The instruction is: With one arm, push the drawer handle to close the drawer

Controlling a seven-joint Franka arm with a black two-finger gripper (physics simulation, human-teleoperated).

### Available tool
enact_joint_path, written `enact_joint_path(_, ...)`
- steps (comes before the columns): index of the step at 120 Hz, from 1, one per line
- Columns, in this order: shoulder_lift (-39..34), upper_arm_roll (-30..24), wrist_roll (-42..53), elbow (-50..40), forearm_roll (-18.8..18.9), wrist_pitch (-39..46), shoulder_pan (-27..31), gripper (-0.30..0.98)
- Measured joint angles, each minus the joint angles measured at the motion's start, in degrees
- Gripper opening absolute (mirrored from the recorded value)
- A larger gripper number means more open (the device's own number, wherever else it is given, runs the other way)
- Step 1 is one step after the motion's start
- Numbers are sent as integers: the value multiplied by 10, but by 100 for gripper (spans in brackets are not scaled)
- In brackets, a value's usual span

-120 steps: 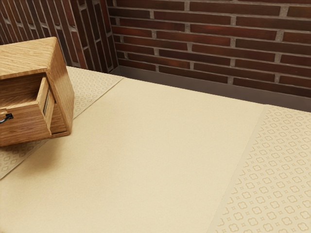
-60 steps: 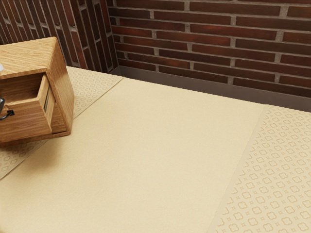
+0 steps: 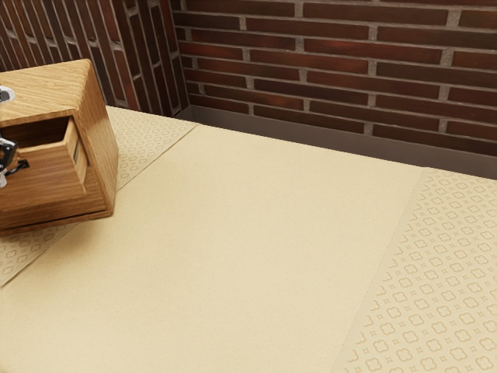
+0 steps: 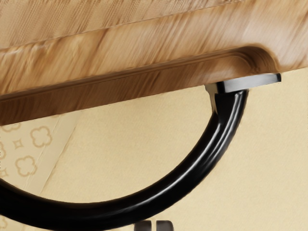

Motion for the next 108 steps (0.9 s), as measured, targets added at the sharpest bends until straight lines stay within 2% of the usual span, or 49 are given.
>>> enact_joint_path(26,59,0,-4,56,1,0,0,-10)
enact_joint_path(108,181,3,-4,222,2,13,6,-10)
